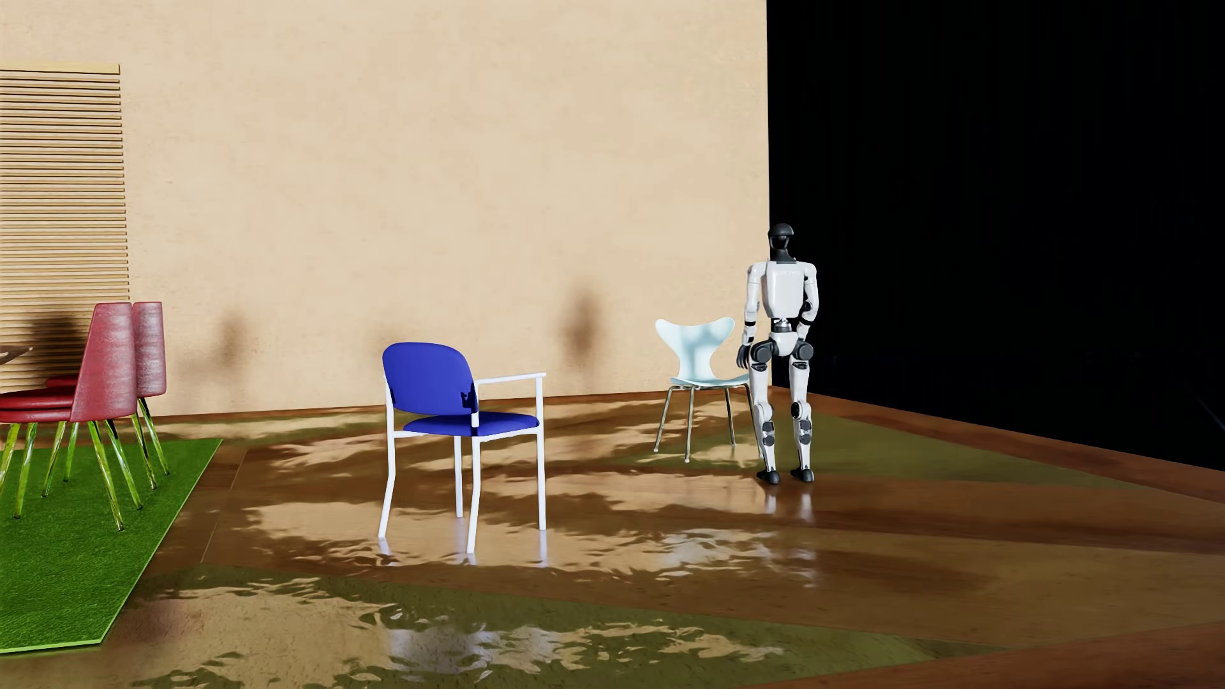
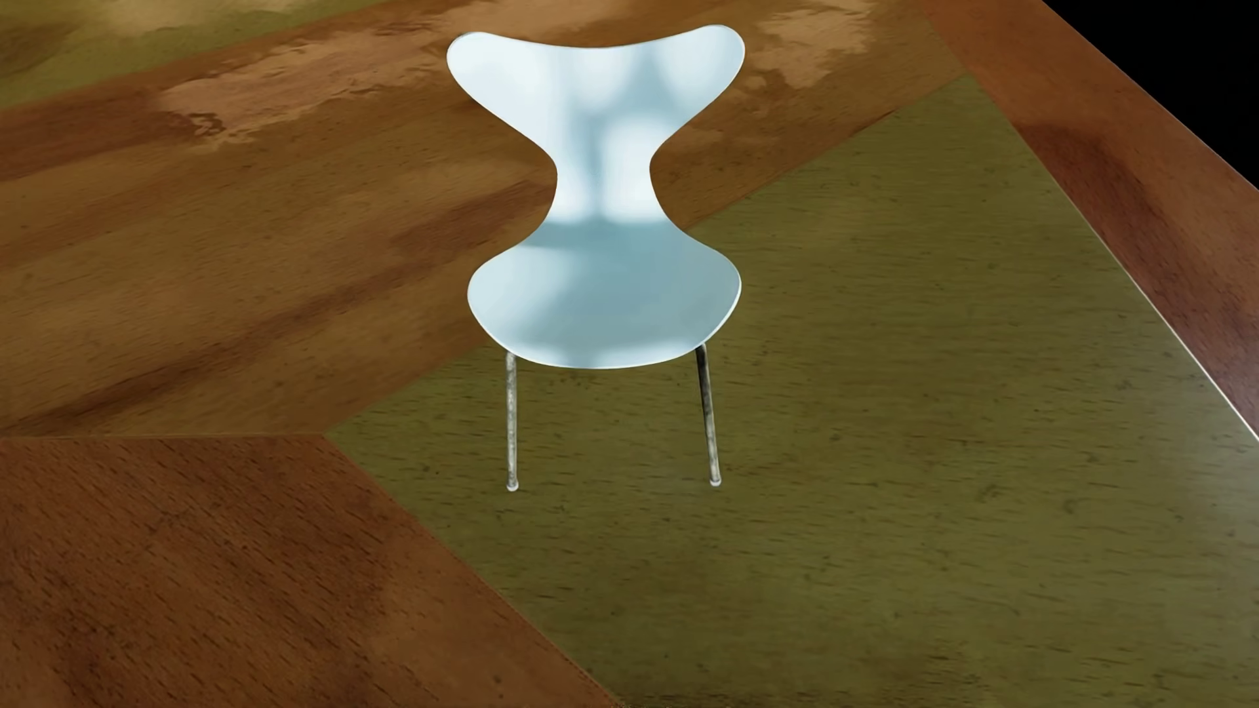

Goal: Move towards the light cyan chair

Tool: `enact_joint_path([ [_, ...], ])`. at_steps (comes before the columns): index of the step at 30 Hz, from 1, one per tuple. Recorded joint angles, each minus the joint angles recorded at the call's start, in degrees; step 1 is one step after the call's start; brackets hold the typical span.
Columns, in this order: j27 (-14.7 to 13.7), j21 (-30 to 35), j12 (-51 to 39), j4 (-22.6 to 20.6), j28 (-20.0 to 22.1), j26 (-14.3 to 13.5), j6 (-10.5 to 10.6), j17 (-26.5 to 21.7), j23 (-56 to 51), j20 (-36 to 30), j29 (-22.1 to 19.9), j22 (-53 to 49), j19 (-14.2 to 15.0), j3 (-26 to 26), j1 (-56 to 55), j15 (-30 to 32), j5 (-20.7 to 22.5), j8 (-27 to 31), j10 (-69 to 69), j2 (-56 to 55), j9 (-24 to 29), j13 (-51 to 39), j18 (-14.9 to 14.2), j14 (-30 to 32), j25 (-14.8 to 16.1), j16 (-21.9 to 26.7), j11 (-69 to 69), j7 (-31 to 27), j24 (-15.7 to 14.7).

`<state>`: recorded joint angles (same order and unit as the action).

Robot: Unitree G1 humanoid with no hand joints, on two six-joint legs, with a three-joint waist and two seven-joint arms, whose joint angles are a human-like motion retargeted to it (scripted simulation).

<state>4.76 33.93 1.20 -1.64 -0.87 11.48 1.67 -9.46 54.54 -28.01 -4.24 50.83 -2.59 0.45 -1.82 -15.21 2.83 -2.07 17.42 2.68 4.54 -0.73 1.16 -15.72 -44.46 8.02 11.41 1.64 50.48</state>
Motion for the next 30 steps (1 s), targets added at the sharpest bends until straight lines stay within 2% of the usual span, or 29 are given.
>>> enact_joint_path([
  [11, 0.1, -0.6, -0.1, -0.5, 0.3, 1.6, 0.1, -0.4, 0.4, -0.4, -0.3, -0.8, -0.2, 0.0, -0.2, -0.1, -0.4, -1.1, -0.2, 0.1, 0.1, -0.6, -0.2, 0.5, 0.5, -0.5, -0.3, -0.9, -0.9],
  [30, 0.9, -0.2, -0.4, -0.7, 0.7, 0.7, 0.1, 0.8, 0.1, 2.8, -0.1, -0.7, -0.7, 0.8, -0.5, -0.7, -0.5, -2.7, 1.1, 0.6, 0.4, -0.9, -0.7, 0.3, 0.6, -1.1, 0.0, -2.4, -0.2],
])
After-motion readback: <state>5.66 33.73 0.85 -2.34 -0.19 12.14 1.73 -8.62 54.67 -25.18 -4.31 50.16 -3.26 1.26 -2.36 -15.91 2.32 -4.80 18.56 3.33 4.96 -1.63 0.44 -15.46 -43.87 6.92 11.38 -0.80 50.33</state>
